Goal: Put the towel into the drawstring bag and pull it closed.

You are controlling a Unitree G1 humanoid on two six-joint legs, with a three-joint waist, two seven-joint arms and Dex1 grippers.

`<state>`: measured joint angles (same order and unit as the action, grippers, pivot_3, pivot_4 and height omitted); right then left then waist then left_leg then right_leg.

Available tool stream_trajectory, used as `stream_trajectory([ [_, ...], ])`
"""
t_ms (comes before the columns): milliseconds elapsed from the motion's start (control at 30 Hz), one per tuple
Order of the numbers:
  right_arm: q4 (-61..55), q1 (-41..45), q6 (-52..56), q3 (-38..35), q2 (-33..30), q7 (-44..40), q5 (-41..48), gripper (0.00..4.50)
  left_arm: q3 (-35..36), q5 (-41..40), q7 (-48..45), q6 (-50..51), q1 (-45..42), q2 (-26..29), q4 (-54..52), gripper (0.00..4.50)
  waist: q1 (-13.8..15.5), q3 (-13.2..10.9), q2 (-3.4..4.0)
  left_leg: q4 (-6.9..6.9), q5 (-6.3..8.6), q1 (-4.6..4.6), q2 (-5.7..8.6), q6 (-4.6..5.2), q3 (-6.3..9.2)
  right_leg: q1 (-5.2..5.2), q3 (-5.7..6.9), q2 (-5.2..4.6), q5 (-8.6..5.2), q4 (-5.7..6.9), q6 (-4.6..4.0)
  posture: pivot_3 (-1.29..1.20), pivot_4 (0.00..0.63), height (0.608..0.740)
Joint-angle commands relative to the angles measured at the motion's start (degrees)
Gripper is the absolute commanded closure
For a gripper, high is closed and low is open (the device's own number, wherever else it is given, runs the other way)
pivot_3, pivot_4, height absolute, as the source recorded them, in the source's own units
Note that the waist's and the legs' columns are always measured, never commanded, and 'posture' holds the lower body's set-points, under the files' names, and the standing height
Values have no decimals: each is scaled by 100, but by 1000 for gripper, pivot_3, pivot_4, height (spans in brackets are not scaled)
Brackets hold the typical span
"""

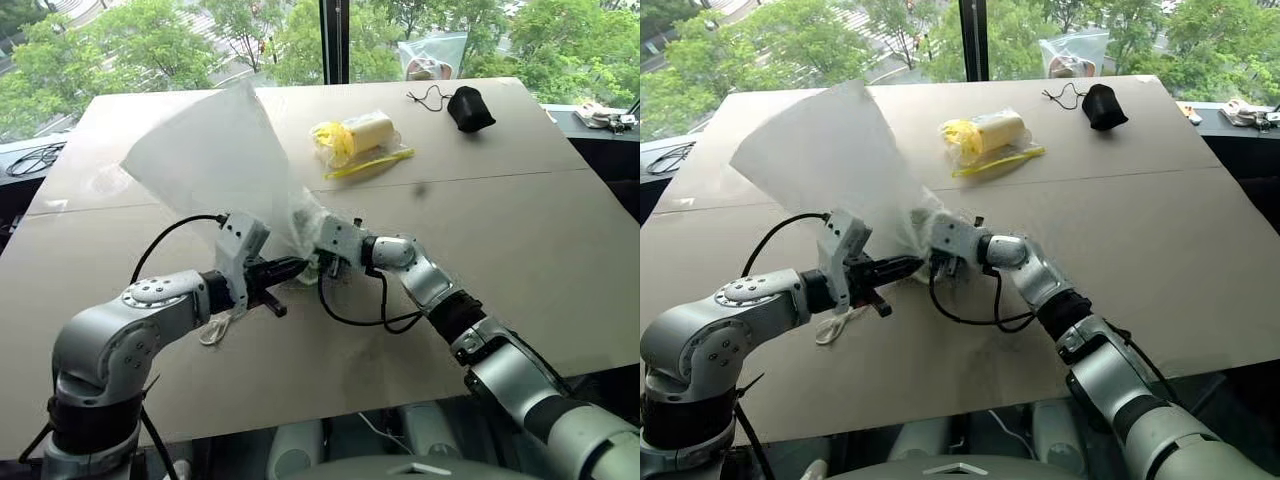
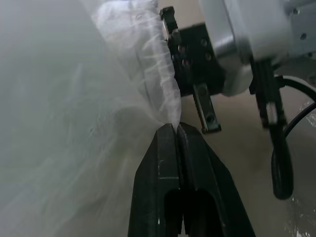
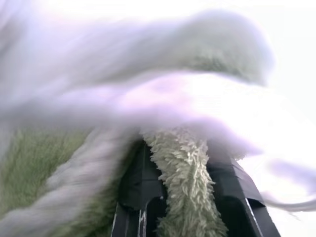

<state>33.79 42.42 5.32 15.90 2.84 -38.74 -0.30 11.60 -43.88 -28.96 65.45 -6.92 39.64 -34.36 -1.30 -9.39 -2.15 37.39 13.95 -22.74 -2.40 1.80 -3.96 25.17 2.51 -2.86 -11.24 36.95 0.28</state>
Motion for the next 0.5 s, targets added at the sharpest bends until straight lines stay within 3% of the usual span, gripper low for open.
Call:
stream_trajectory([
  [33,-847,-164,1231,-967,165,-434,1517,4352,339,-83,-143,-473,171,-46,-145,4500,56,-4,4,0,1,-3,0,1,2,2,3,-2,0,0,-1,0,150,740],
  [233,-2490,-681,3209,-1424,212,-408,3017,4353,921,-1504,57,-79,-403,-358,-172,4500,63,-7,8,1,2,-22,12,4,23,1,24,-18,-14,-9,-23,0,150,740],
  [367,-2903,-676,4059,-1612,374,185,3460,4353,741,-2166,426,214,-702,-465,-8,4500,31,-9,12,0,2,-22,13,4,24,3,25,-11,-1,-9,1,0,150,740],
  [500,-2745,-451,4357,-1910,809,824,3743,4353,364,-2271,576,254,-731,-583,197,4500,33,-10,12,-1,2,-20,13,4,25,2,23,20,-1,-8,2,0,150,740],
])
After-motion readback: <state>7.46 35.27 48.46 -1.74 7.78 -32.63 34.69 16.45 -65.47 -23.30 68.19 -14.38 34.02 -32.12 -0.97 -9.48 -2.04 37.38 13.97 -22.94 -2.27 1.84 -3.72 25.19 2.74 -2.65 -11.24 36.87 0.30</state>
